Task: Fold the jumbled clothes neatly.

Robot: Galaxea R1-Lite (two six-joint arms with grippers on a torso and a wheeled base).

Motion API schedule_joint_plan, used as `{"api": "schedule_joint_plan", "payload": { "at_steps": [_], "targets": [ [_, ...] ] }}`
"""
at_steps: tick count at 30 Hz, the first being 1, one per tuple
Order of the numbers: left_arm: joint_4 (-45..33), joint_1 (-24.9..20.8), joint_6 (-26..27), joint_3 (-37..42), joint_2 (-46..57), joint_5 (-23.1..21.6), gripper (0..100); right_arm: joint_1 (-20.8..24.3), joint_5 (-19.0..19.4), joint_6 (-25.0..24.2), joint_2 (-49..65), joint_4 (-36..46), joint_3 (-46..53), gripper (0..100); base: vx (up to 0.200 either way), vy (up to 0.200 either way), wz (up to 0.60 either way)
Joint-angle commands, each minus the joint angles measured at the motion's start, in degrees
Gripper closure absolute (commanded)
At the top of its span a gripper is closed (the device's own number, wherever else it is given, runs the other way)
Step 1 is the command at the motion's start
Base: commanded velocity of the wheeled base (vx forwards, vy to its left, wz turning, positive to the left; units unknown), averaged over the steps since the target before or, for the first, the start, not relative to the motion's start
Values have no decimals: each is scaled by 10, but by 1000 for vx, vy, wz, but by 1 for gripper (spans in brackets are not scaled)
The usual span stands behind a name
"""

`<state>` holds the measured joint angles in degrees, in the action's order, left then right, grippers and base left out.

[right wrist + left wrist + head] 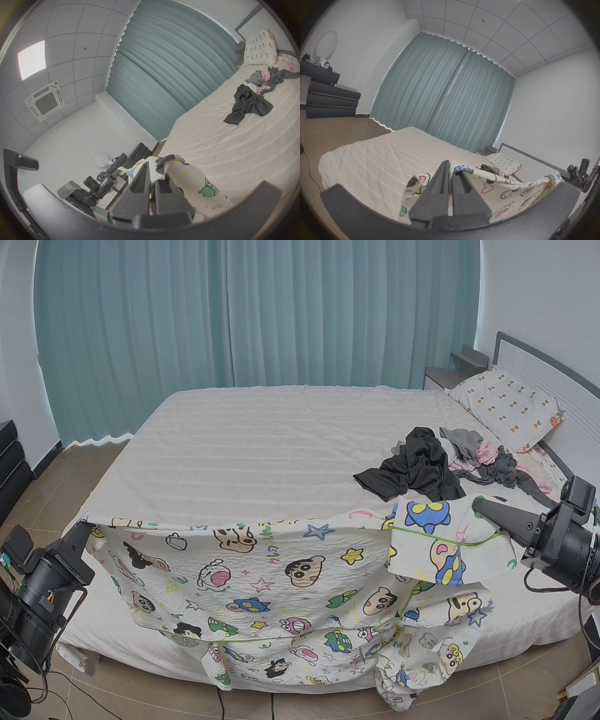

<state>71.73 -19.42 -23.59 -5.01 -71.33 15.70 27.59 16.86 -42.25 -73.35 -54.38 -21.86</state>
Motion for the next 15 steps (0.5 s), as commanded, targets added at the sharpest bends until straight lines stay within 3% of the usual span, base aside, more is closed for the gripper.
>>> {"api": "schedule_joint_plan", "payload": {
  "at_steps": [1,3,15],
  "targets": [
    [1,0,-1,-25,-39,1,100,-24,0,6,-50,-3,-15,100,0,0,0],
    [0,0,-1,-34,-50,0,100,-31,0,9,-60,-3,-21,100,0,0,0],
    [1,3,0,-115,-174,-3,100,-63,-1,34,-150,-17,-71,100,200,0,0]
  ]
}}
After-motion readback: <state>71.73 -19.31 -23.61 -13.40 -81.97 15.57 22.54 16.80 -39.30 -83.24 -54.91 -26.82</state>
